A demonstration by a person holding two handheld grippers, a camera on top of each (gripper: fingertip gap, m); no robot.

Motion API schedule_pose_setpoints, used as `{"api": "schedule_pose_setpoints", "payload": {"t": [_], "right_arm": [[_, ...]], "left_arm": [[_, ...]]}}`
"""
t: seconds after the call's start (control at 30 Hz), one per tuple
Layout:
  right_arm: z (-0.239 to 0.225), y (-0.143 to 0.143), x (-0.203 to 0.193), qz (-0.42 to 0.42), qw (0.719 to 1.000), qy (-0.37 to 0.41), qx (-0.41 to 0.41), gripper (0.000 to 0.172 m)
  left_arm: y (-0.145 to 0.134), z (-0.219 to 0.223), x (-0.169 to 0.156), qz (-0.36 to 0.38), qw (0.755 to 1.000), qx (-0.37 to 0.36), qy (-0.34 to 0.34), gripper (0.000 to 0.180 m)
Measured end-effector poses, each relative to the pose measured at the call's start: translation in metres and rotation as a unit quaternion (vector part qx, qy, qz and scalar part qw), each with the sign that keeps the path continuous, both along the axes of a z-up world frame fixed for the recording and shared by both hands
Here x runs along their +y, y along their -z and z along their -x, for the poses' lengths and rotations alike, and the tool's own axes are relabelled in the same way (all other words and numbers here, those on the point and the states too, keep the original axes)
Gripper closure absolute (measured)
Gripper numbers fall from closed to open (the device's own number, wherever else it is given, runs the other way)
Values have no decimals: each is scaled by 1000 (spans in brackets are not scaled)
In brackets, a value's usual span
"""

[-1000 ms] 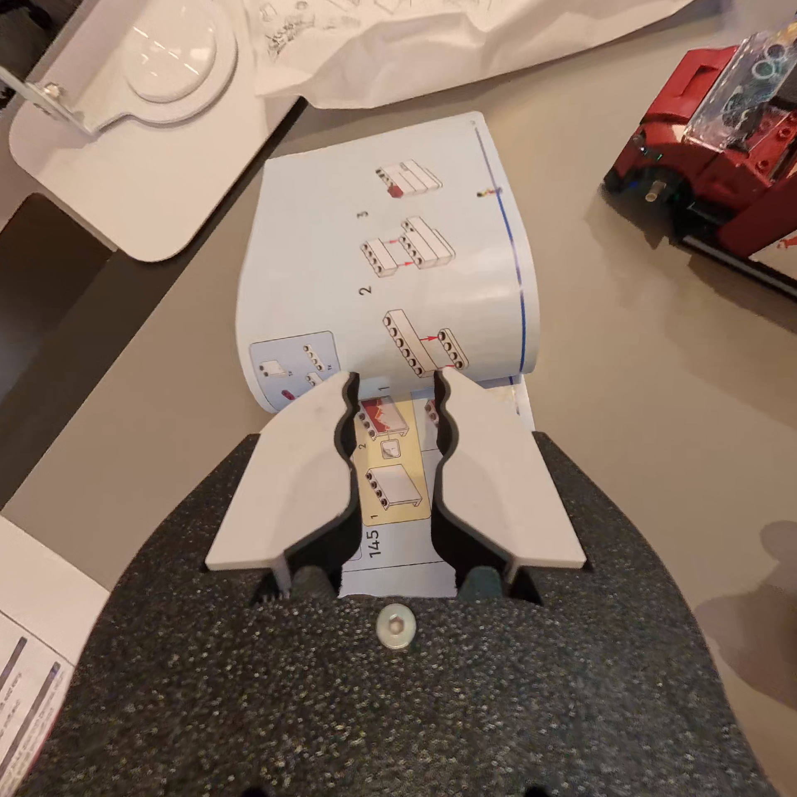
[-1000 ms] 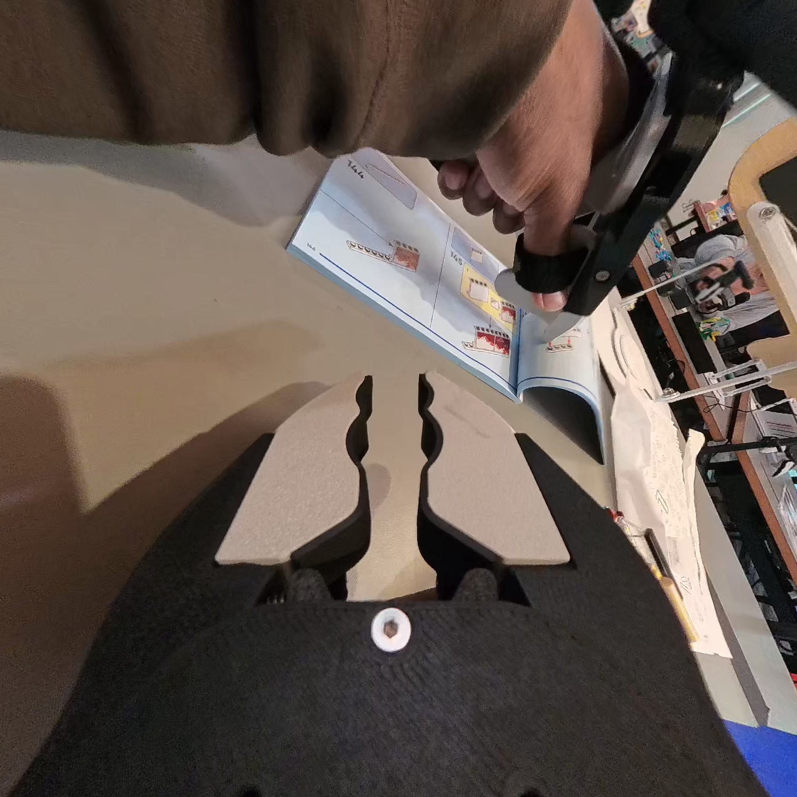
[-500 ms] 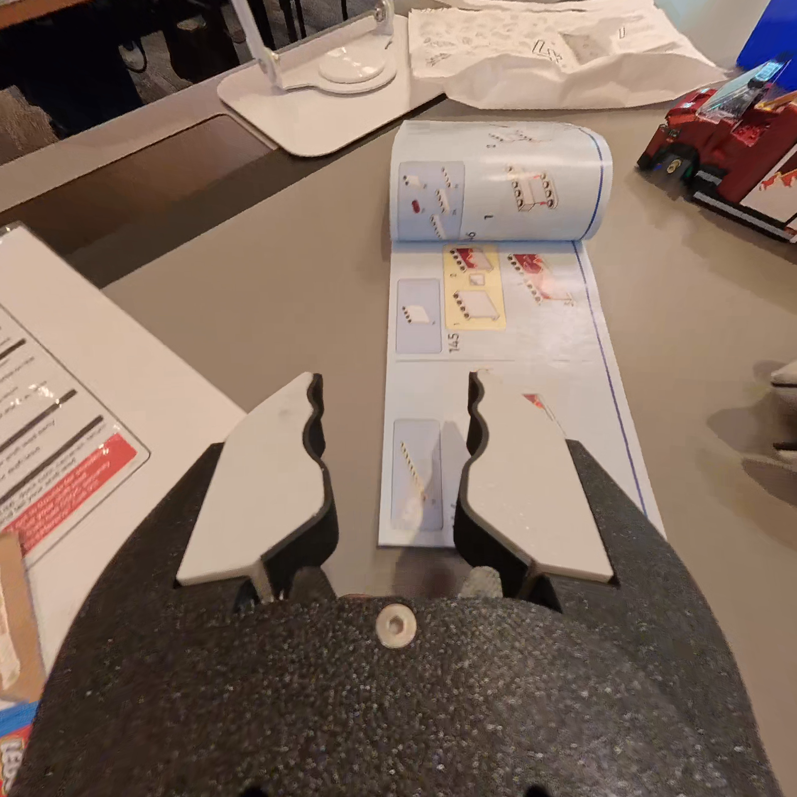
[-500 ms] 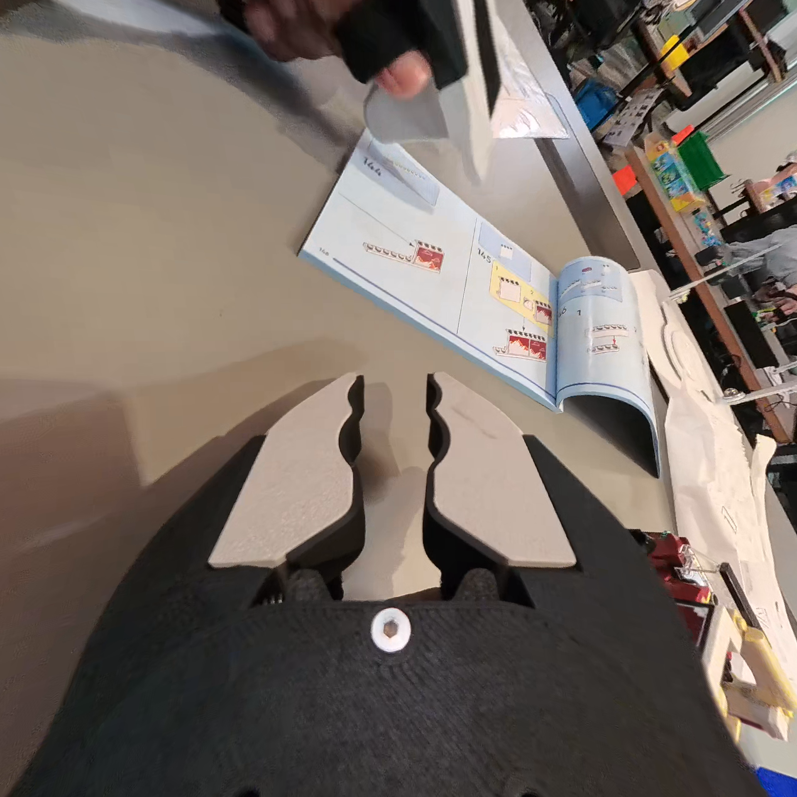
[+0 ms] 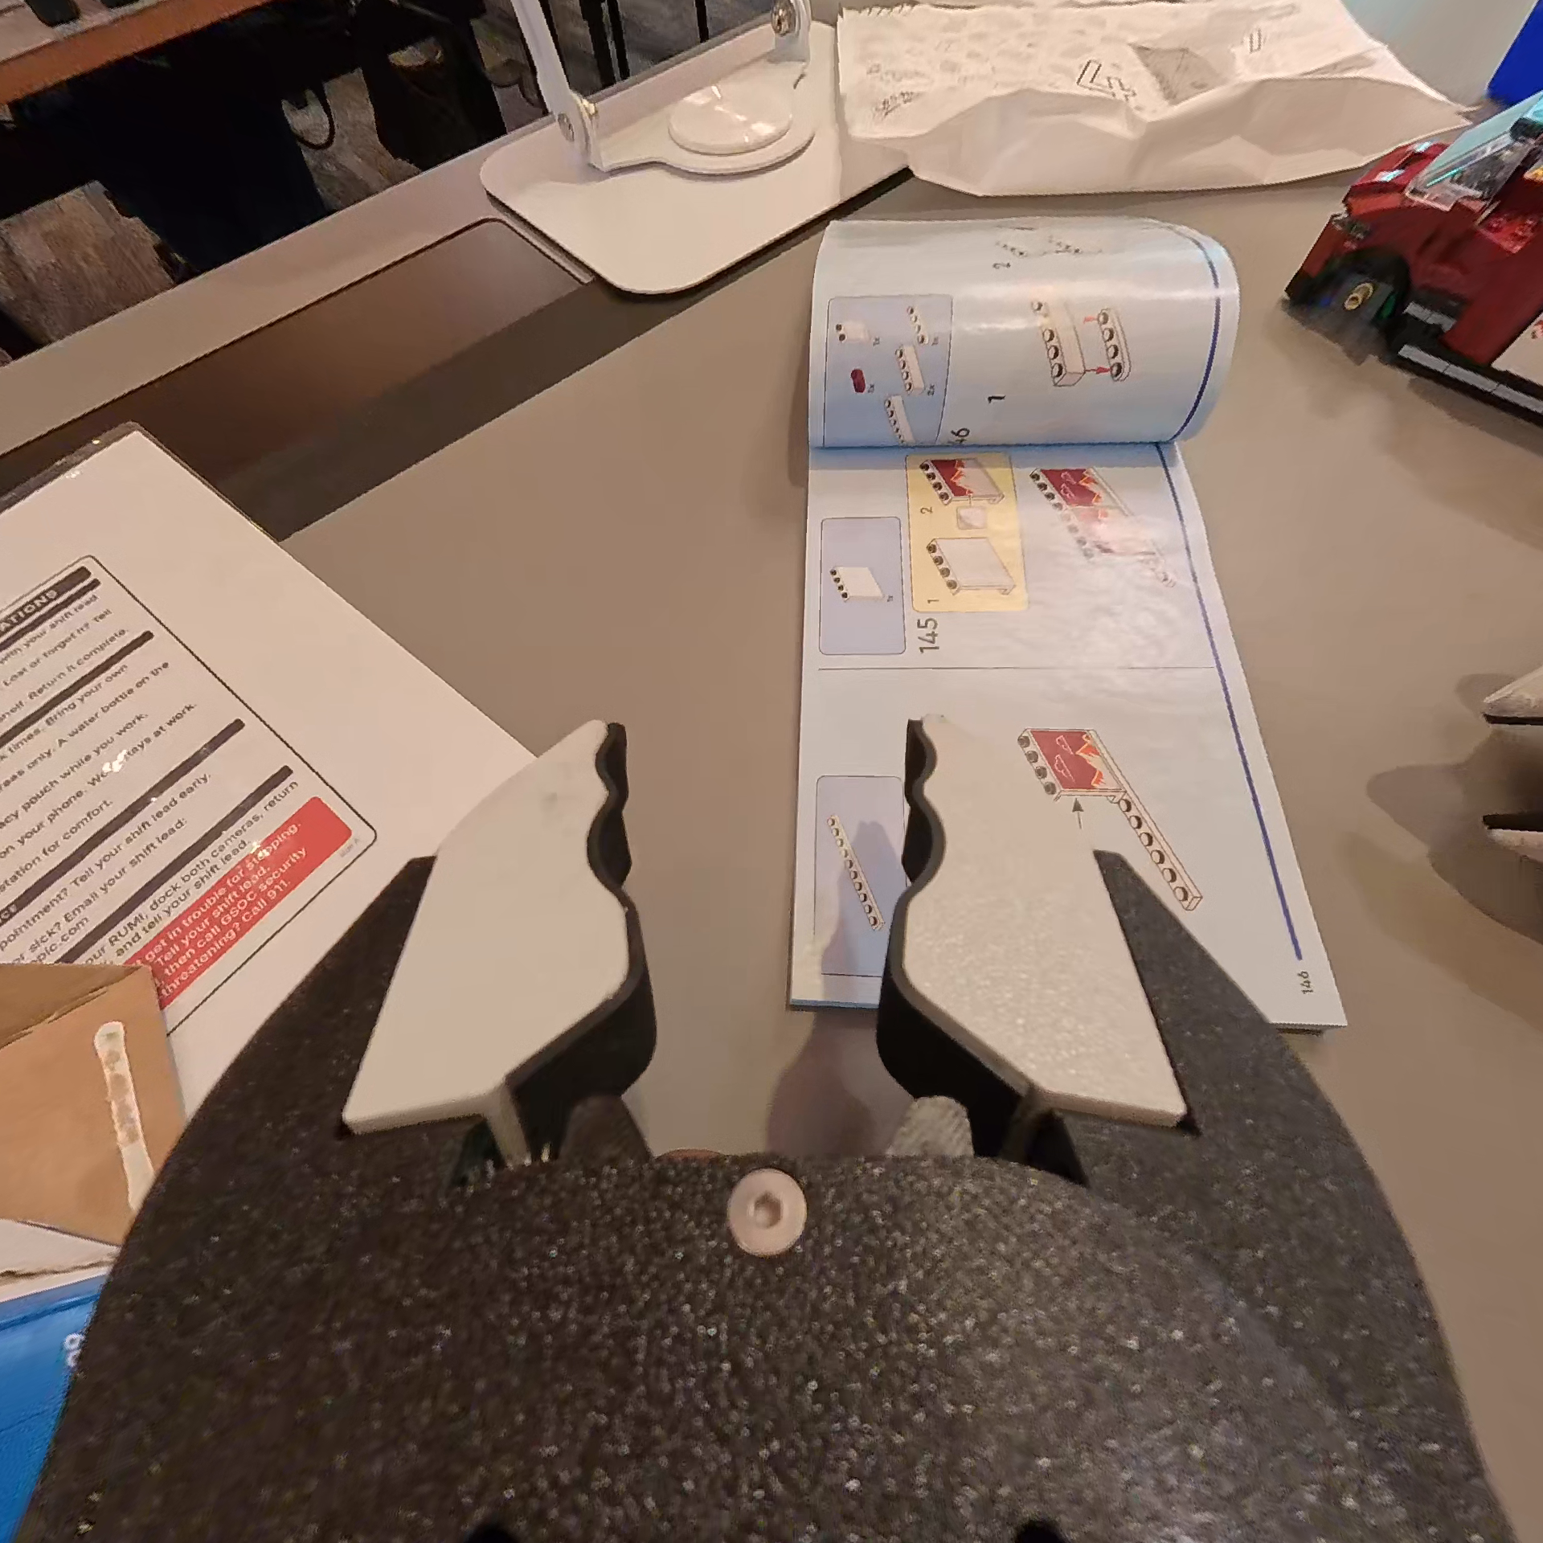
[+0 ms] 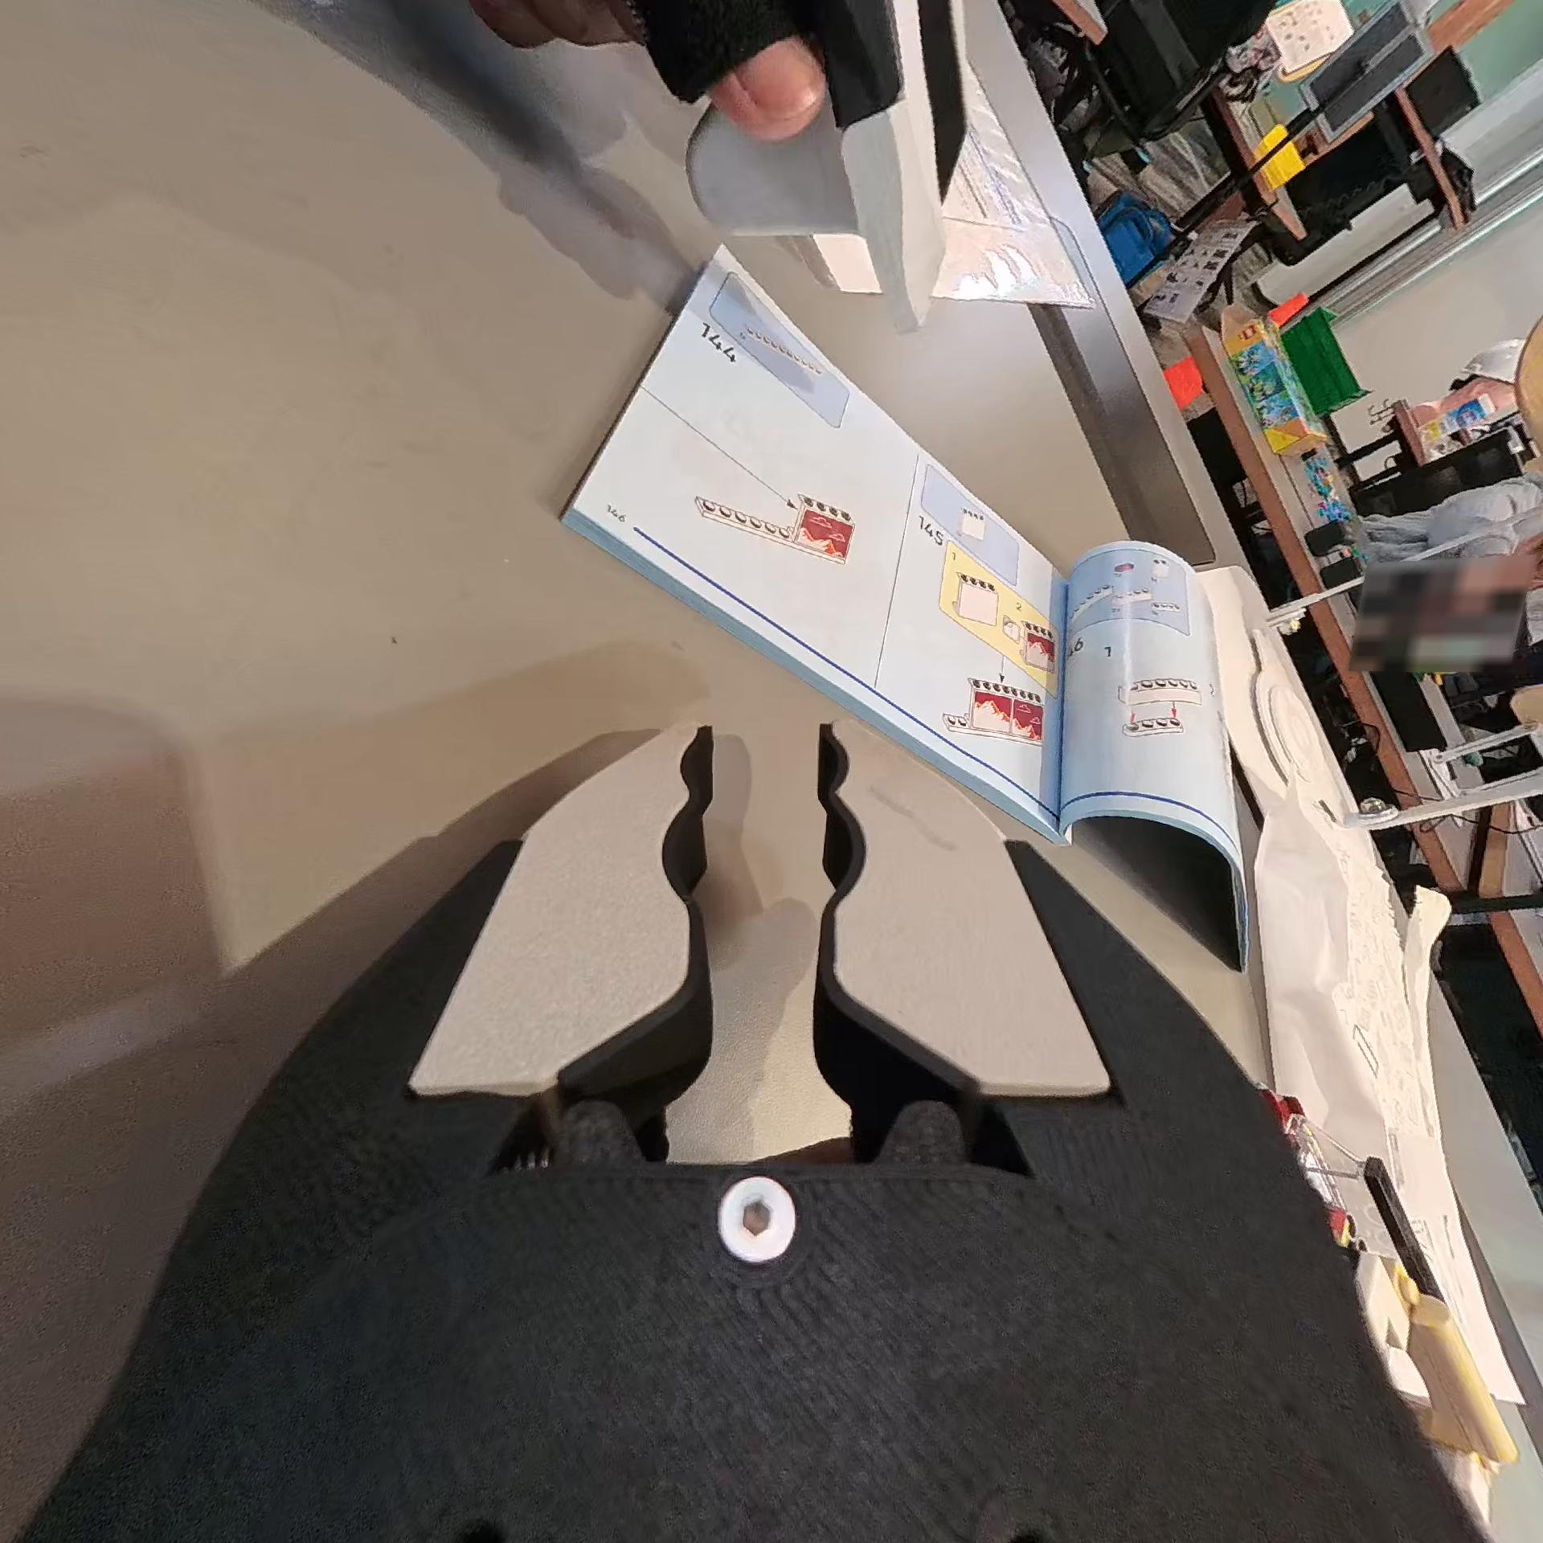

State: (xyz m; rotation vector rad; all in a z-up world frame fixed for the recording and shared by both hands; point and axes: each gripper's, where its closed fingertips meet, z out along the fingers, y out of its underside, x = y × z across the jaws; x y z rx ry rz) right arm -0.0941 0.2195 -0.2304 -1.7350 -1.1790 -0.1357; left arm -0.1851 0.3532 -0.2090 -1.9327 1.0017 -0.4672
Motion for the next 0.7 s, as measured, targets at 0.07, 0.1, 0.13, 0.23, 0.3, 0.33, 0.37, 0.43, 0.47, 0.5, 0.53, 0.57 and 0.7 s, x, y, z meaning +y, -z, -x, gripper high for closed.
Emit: {"api": "schedule_pose_setpoints", "payload": {"t": [0.07,0.1,0.13,0.23,0.3,0.33,0.37,0.43,0.47,0.5,0.53,0.57,0.7], "right_arm": [[0,0,-1,1,1000,-3,0,148],[1,0,-1,1,1000,-3,0,148],[1,0,-1,2,1000,-3,1,148],[1,0,-1,2,1000,-6,1,148],[2,0,-2,-1,1000,-10,0,147],[2,0,-2,-2,1000,-10,0,147],[2,0,-2,-2,1000,-10,0,148],[2,0,-2,1,1000,-9,1,148],[2,0,-2,2,1000,-9,1,148],[2,0,-2,3,1000,-9,2,148],[2,0,-2,3,1000,-9,2,148],[2,0,-2,3,1000,-9,2,148],[2,0,-3,-2,1000,-14,-2,149]], "left_arm": [[3,1,-1,8,1000,2,2,117],[5,0,-1,12,1000,3,4,117],[7,0,-2,16,1000,4,5,117],[11,0,-3,21,1000,12,8,117],[11,0,-4,18,1000,17,10,117],[10,0,-4,17,1000,17,10,117],[9,0,-4,16,1000,15,10,117],[8,-1,-4,18,1000,12,11,117],[9,-1,-4,19,1000,13,11,117],[10,0,-5,22,1000,15,12,117],[11,0,-5,24,999,19,13,117],[11,1,-6,26,999,23,14,117],[17,5,-17,43,997,56,37,117]]}}
